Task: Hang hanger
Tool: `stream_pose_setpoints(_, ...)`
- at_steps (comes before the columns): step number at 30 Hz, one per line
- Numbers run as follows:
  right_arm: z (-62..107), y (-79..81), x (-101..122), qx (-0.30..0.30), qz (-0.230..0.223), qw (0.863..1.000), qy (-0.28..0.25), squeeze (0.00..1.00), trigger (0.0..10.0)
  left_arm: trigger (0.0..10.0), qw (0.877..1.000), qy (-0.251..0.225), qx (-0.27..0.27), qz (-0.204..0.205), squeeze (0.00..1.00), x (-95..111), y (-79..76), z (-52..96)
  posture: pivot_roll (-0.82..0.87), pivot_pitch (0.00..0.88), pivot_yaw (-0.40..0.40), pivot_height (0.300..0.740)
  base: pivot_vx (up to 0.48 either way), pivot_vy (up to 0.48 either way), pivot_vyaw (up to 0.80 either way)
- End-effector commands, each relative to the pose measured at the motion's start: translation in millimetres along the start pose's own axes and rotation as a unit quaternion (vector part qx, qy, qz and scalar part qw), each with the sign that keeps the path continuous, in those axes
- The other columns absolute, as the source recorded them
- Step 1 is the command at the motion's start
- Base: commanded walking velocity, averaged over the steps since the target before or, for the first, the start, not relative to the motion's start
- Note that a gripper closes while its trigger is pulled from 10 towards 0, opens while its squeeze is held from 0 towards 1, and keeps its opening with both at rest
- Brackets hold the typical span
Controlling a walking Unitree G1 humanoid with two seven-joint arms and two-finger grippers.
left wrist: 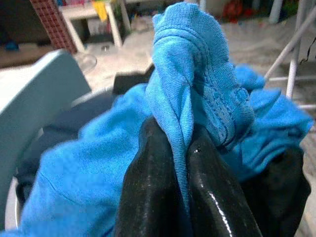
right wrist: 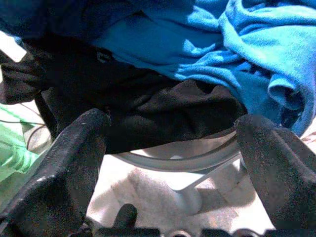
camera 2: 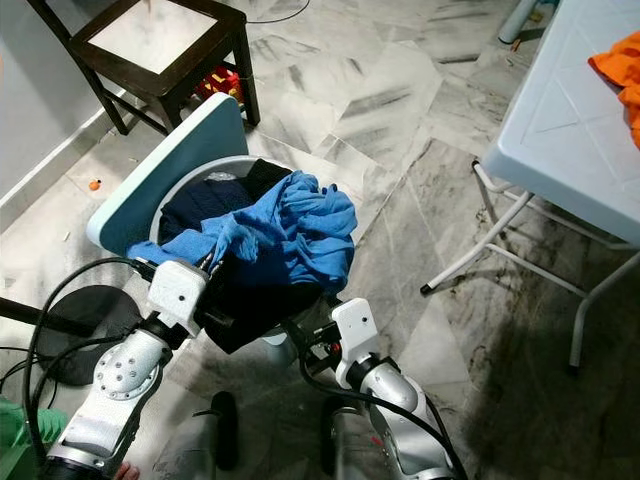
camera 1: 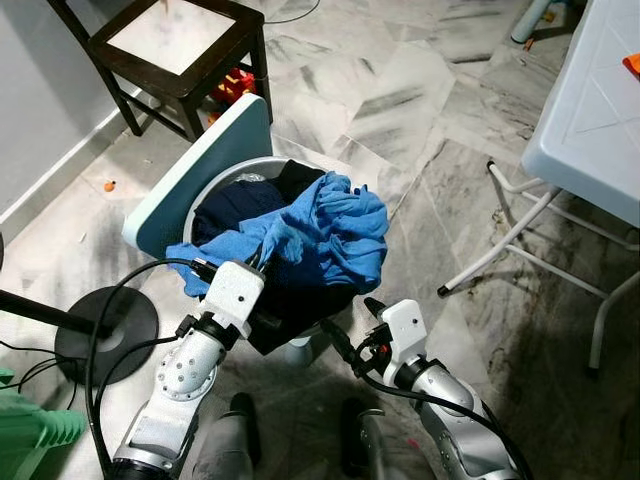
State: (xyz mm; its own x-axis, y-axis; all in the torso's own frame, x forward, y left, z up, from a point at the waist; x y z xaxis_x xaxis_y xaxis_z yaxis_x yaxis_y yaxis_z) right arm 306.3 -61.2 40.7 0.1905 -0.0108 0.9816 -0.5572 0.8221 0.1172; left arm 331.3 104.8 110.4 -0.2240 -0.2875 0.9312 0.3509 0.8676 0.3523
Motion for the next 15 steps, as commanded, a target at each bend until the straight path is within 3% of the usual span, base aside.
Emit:
stream_pose_setpoints(1, 7.5, 1.1, -12.0, -0.005, -0.005, 1.000, 0.016, 0.00, 10.0, 10.0, 1.000, 0.018, -0.005, 0.011, 1.00, -8.9, -3.7, 2.9, 0.01, 0.323, -0.044, 0.740, 0.000, 0.000, 0.00)
stream_pose_setpoints(6, 11.5, -0.2, -14.2, -0.006, -0.004, 1.000, 0.019, 0.00, 10.0, 10.0, 1.000, 0.023, -0.002, 0.008, 1.00, -10.2, -3.6, 3.1, 0.00, 0.335, -0.055, 0.740, 0.000, 0.000, 0.00)
stream_pose_setpoints(7, 13.3, -1.4, -15.0, -0.007, -0.003, 1.000, 0.021, 0.00, 10.0, 10.0, 1.000, 0.025, -0.001, 0.003, 0.85, -10.8, -3.4, 3.5, -0.01, 0.337, -0.057, 0.740, 0.000, 0.000, 0.00)
stream_pose_setpoints(8, 13.3, -1.4, -15.0, -0.007, -0.003, 1.000, 0.021, 0.00, 10.0, 10.0, 1.000, 0.025, -0.001, 0.003, 0.85, -10.8, -3.4, 3.5, -0.01, 0.337, -0.057, 0.740, 0.000, 0.000, 0.00)
stream_pose_setpoints(9, 14.8, -3.1, -15.8, -0.007, -0.002, 1.000, 0.023, 0.00, 10.0, 10.0, 1.000, 0.027, 0.004, -0.007, 0.00, -11.6, -2.0, 4.1, -0.01, 0.342, -0.063, 0.740, 0.000, 0.000, 0.00)
stream_pose_setpoints(15, 15.6, -3.9, -15.8, -0.002, 0.002, 1.000, 0.027, 0.00, 10.0, 10.0, 0.998, 0.022, 0.007, -0.063, 0.00, -7.4, 3.2, 4.2, 0.00, 0.343, -0.068, 0.740, 0.000, 0.000, 0.00)
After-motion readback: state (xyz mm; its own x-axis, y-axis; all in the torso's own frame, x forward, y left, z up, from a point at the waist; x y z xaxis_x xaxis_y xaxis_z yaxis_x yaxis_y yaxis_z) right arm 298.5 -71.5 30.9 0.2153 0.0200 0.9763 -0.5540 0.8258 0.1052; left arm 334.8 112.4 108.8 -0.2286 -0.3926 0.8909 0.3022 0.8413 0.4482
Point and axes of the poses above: a point about 5 cm out from each wrist's last joint towards the gripper, its own z axis pointing back from the gripper into the wrist, its own x axis along the axis of the wrist's last joint, y = z × x, the point moved 6 cm from there along -z, pointing out of the wrist towards the gripper, and after that the axes turned 2 degrees about -z, right-handed, at the moved point
